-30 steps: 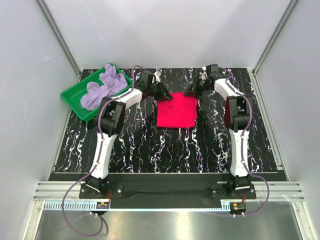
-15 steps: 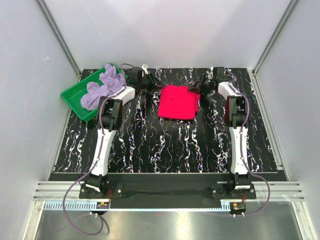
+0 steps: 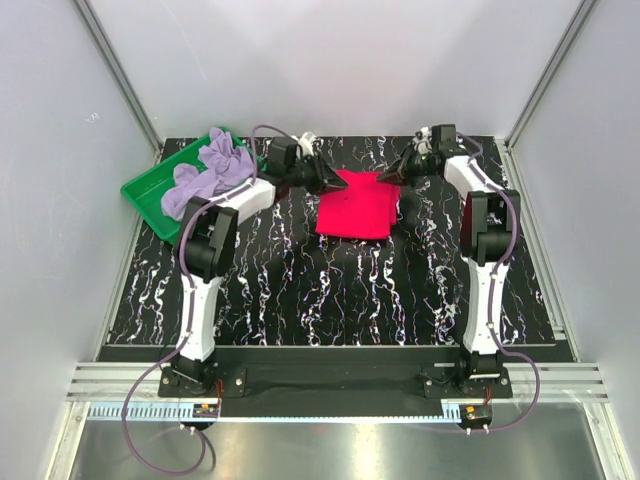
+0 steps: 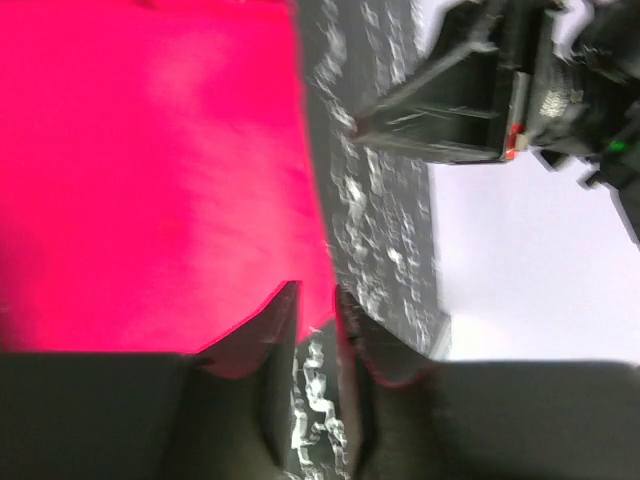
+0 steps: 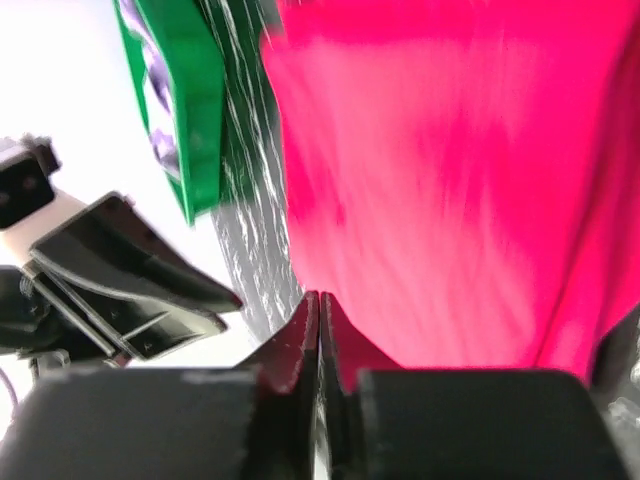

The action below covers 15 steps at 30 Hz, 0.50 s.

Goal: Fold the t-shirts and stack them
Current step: Fold the tshirt

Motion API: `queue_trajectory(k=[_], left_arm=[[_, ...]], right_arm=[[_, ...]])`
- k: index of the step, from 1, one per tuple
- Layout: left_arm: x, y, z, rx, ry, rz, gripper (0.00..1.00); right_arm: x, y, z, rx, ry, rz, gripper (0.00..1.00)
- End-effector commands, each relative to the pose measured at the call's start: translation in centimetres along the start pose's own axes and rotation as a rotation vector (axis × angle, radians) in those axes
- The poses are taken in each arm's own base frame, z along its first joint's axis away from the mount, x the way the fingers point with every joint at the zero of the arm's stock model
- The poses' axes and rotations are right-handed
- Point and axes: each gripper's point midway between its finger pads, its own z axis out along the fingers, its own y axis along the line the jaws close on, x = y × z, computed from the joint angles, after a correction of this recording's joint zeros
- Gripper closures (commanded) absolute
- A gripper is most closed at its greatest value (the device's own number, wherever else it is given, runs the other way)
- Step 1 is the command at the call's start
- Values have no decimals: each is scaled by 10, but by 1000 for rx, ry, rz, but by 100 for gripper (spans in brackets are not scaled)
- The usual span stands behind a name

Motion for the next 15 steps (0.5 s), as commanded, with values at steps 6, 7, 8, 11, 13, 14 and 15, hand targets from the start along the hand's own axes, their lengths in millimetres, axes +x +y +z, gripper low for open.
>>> queue_trajectory(k=[6,7,8,11,13,14,15], left_arm=[[30,47,-13,-49,46,-137,80],[31,52,-15,-62,48,-138,80],[33,56,-16,-74,56,-130,80],[42,68,-18,-109,77,-133,80],[46,71,-21,-133,93,-112,80],[47,70,-24,-147,96,-100,80],[52,71,-28,-174,113,-105,80]], right_arm=[[87,-32,-7,10,164,50,100],[91,-39,-8,25,171,41,100],[95,-44,-8,39,174,40,100],[110,-61,-11,86,183,47,100],[107,-51,-19,79,157,5,100],[105,-49,-22,95,140,-9,100],[102,-45,-26,109,128,-28,100]])
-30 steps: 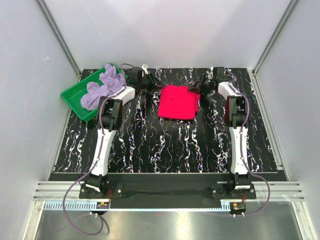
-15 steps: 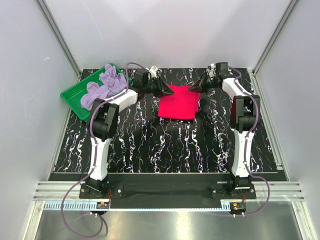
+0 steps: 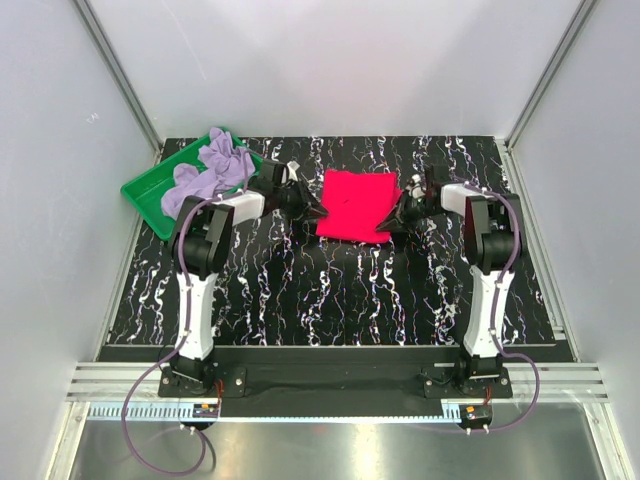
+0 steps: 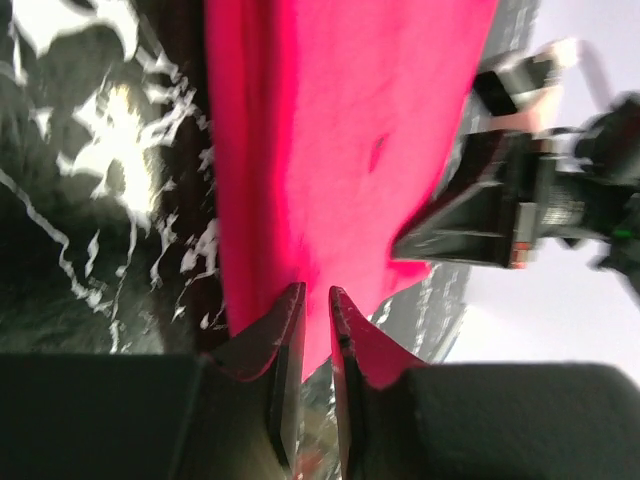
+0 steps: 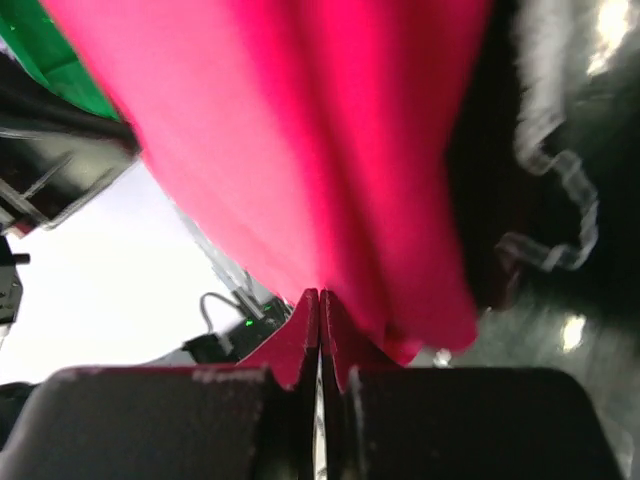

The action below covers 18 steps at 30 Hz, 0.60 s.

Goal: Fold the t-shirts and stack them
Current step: Fold the tshirt

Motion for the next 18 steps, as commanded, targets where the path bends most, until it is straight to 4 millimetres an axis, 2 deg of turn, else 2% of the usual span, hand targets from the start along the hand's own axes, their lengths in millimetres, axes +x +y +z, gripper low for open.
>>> queue_trajectory(k=[1,3,4,5,6,7,8,9,10,11,12,13,15,16,17,18], left_arm=[[11,-9,-11,-41,22,103,80],[14,-15,-26,-71,17,126,79],[14,-18,-32,-78,10,167,77],[13,-20,-38,-99,-3,185,76],[15,-28,-51,-116,-2,199,73],[16,-33,-59,-123,-4,233,72],[21,-32,-67,-148,8,234,71],[22,-45,-80,-142,-11,265,70],[28,-41,-86,-157,-3,287,69],[32,-41,-92,-168,-1,301,69],[39,-48,-106,-173,-2,340,68],[49,-39,-112,-194,12,340,67],[63,-36,-128,-213,23,369,67],[68,-45,-141,-199,5,396,66],[82,-35,-146,-219,34,386,66],[87,-33,-151,-221,38,393,66]], right_arm=[[-13,43,-40,9,-126,-200,100],[-20,48,-56,78,-168,-208,97],[-23,52,-64,95,-189,-220,83],[-24,46,-71,145,-198,-198,72],[-30,48,-79,164,-221,-201,64],[-32,45,-82,187,-226,-204,49],[-34,43,-86,217,-235,-197,43],[-38,38,-89,240,-243,-193,36],[-40,31,-87,265,-240,-182,30],[-45,32,-88,278,-251,-191,19],[-49,25,-85,294,-246,-184,13],[-51,21,-84,311,-243,-176,11],[-61,24,-82,316,-254,-194,8],[-64,17,-76,319,-240,-186,8],[-68,20,-75,308,-237,-196,7],[-70,19,-72,306,-232,-209,7]])
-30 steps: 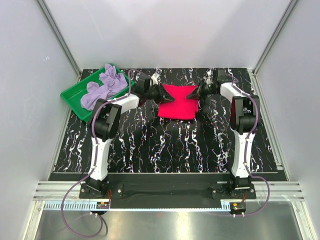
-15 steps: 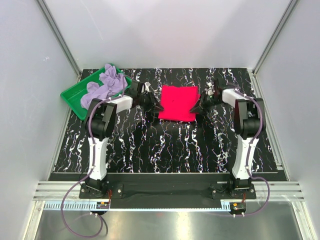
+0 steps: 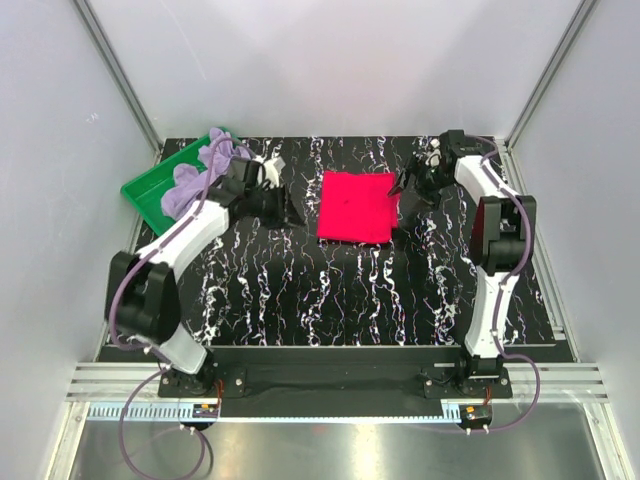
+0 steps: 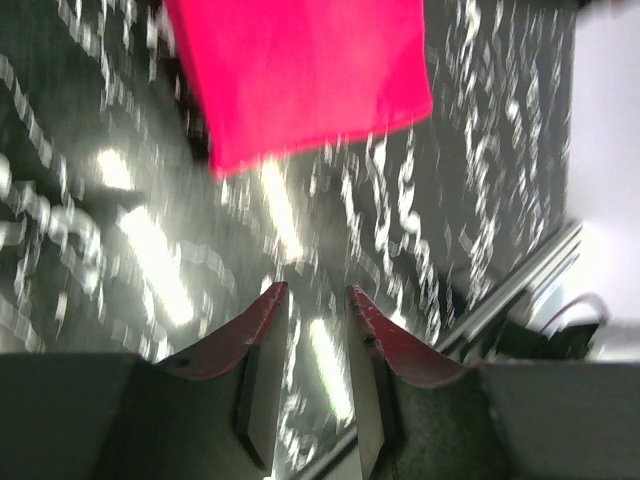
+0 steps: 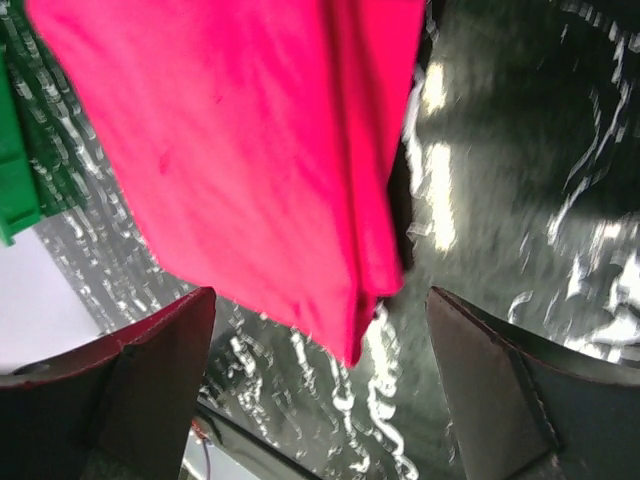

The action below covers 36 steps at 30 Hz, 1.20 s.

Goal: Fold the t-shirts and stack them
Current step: Fold the tshirt, then neatly place the folded tshirt to the corner

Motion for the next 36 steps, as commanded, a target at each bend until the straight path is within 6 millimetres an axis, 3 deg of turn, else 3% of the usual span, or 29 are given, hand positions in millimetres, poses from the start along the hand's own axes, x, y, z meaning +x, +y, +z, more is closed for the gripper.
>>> queue_trajectory(k=[1,3,5,9,14,23,24,25,26,29,30,31,33,34,36], left_arm=[[34,6,-30,-48,37,75,66],[52,10,-37,-48,57,64,66],[56,3,-47,-26,34,82,65],[73,12,-50,-25,48,66,67],[78,16,-57,-22,36,42,68],[75,17,-64,-3,11,4,68],[74,16,-65,0,5,2,68],[74,16,-66,6,5,1,67],[72,17,-66,5,2,-4,67],[69,17,-68,10,-5,-12,67],[68,17,-69,13,-9,-11,67],[70,17,-69,15,-3,-14,67],[72,20,-71,11,-3,-25,67],[74,21,-71,15,1,-28,67],[77,23,-72,10,7,-26,67]], right_arm=[[-4,-11,16,34,26,-35,6],[-10,-8,22,2,11,-57,6],[-17,-9,31,-13,5,-64,9],[-22,-9,46,-33,-3,-78,14],[-19,-3,62,-54,11,-99,22],[11,3,96,-2,38,-45,39],[9,4,96,-2,24,-24,46],[5,2,98,11,1,-22,53],[0,1,97,29,-21,-14,67],[-23,0,94,64,-94,-59,80],[-27,-6,98,88,-94,-66,88],[-42,-1,88,118,-122,-83,97],[-54,-16,84,192,-125,-127,100],[-69,-13,70,235,-156,-158,100],[-83,-29,58,326,-169,-251,100]])
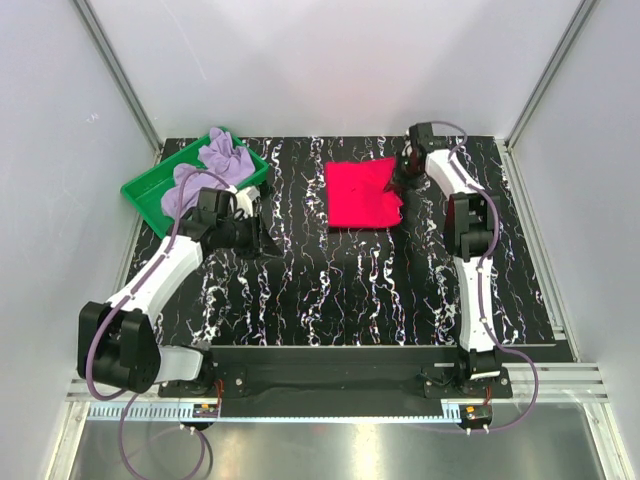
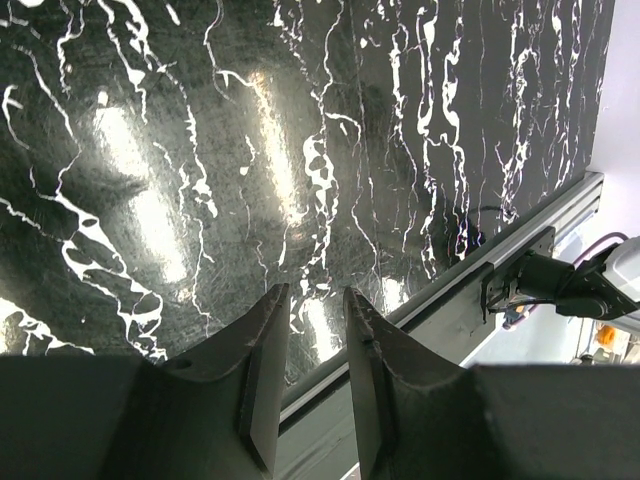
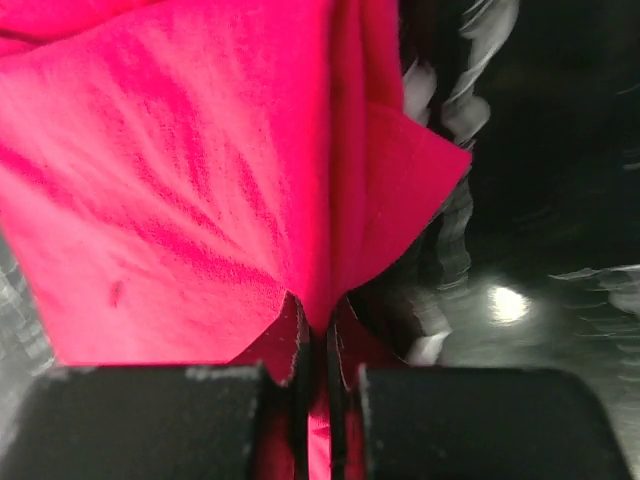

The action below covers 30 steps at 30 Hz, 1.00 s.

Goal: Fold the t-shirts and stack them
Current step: Neatly place the folded tshirt to the corner

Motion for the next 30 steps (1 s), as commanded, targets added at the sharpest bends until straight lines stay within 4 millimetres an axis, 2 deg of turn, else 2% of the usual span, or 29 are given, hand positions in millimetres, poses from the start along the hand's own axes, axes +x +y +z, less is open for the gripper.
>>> queue_trajectory(k=[1,4,9,12,13,14,15,17,18,20,21,22,23,24,26,29,30], left_arm=[[6,-5,-6,34,-6,12,67],[17,1,-3,28,29,-2,67],[26,6,-1,18,63,-14,67],[33,12,4,14,73,-30,68],[35,12,3,19,61,-34,69],[44,14,5,27,70,-51,69],[45,13,3,33,65,-42,70],[53,21,4,-14,99,-20,73],[55,26,4,-38,102,-22,73],[51,26,7,-36,83,-15,73],[48,24,8,-24,74,-10,73],[46,24,9,-24,73,-7,73],[46,25,10,-27,77,-5,73],[45,26,9,-34,81,-1,73],[47,28,9,-46,90,4,73],[50,32,9,-60,100,-2,73],[51,33,10,-65,109,-7,73]], right_arm=[[-44,-52,-38,301,-100,-155,100],[-67,-88,-62,493,-148,-269,100],[-100,-136,-94,650,-208,-354,100],[-124,-151,-108,698,-261,-450,100],[-133,-168,-119,715,-276,-457,100],[-140,-171,-123,707,-295,-457,100],[-151,-174,-126,700,-327,-453,100],[-158,-187,-127,712,-325,-476,100],[-169,-186,-132,731,-365,-493,100],[-174,-194,-130,764,-370,-549,100],[-185,-194,-132,777,-414,-558,100],[-189,-198,-133,782,-428,-546,100],[-191,-211,-130,789,-430,-520,100],[-201,-211,-139,781,-468,-499,100],[-209,-216,-139,773,-516,-467,100],[-209,-225,-123,768,-533,-448,100],[-216,-223,-126,767,-558,-435,100]])
